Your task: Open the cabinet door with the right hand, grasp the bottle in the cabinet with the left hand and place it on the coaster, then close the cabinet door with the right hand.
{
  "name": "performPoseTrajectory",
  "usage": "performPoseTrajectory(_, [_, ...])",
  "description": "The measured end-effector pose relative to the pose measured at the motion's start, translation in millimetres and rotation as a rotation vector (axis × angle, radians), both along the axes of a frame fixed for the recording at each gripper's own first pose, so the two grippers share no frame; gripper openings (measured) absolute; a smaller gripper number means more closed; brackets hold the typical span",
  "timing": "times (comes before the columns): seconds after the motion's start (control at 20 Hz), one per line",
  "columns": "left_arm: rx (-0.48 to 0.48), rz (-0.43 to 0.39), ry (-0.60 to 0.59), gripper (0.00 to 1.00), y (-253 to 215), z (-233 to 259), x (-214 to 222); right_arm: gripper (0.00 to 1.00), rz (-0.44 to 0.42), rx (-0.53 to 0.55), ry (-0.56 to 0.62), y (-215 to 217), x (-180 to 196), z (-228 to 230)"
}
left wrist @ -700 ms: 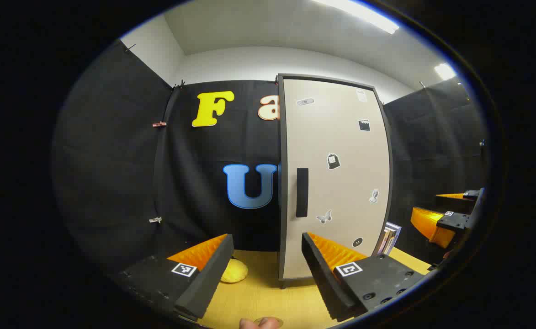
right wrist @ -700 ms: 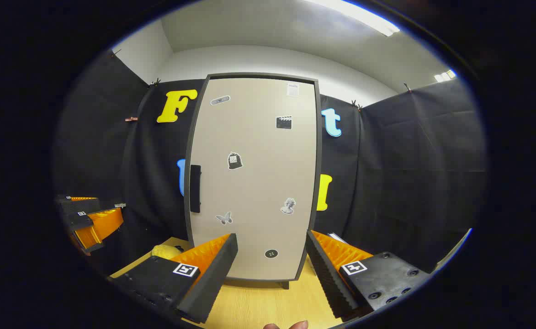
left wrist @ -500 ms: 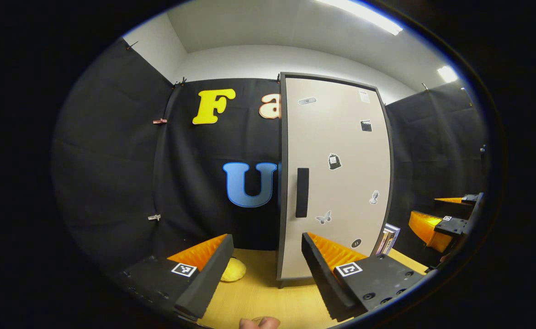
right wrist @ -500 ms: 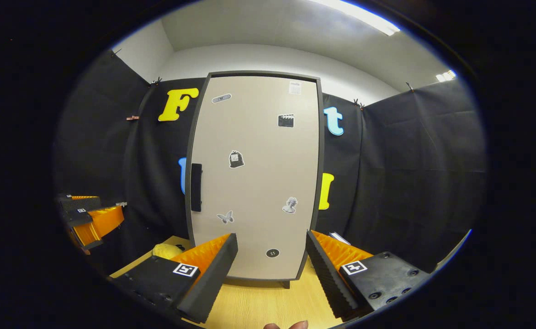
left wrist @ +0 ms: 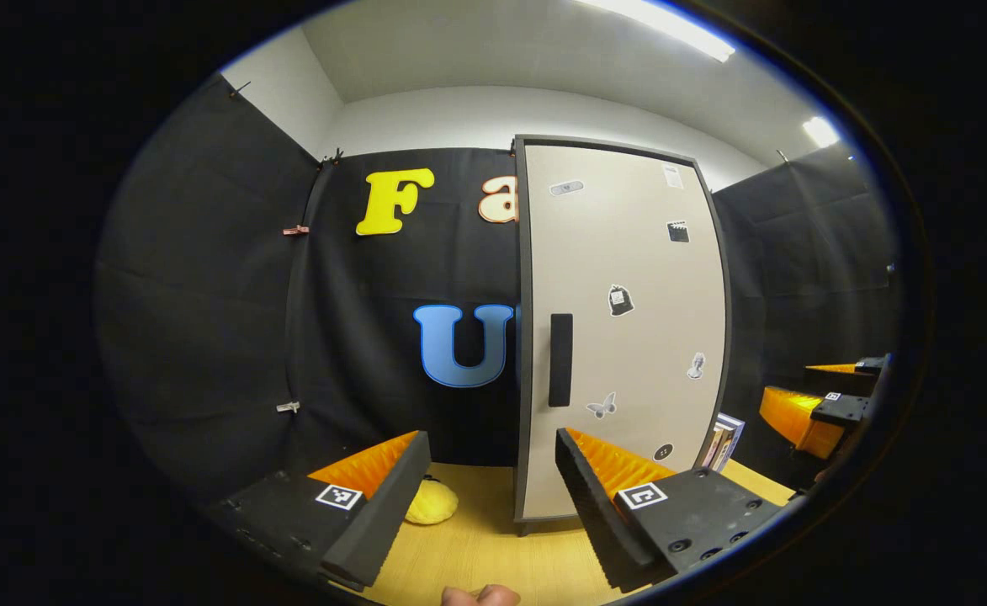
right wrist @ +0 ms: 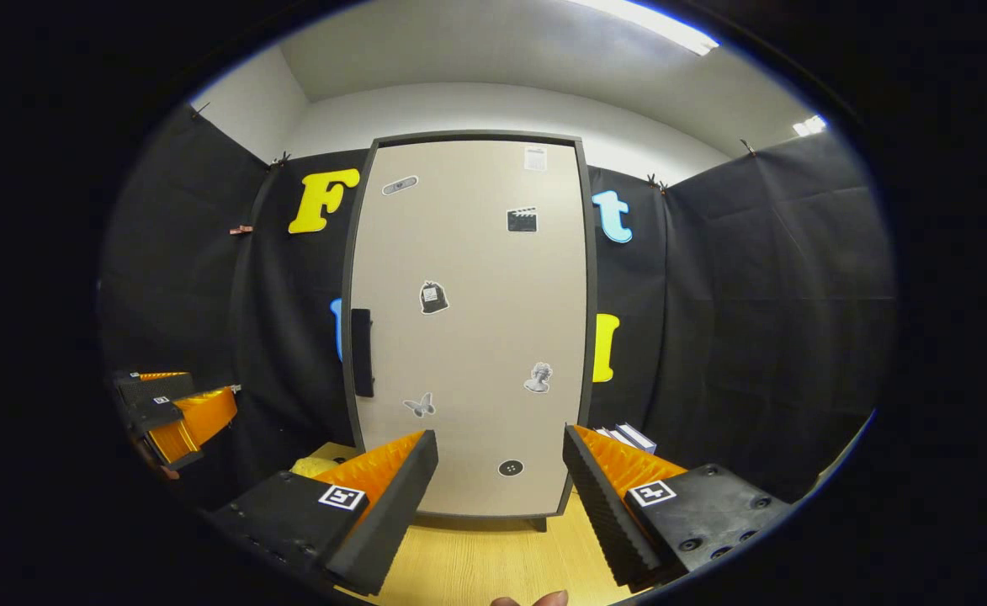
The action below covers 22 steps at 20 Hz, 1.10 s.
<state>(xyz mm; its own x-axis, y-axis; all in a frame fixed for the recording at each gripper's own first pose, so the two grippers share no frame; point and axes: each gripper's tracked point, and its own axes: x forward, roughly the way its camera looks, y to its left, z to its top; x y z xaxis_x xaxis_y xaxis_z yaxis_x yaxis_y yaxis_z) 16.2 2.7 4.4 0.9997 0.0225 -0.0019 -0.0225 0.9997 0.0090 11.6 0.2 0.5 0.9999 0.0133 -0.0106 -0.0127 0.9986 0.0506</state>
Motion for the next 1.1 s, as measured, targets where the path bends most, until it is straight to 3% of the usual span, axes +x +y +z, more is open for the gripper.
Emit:
performPoseTrajectory(0.7, [-0.010,-0.012,0.001,0.95,10,-3,13,0.97,0.009,0.007,0.010,19,16,1])
performPoseTrajectory(1.1, [-0.008,-0.001,0.009,0.95,35,-8,23,0.97,0.070,0.036,-0.005,69,67,21])
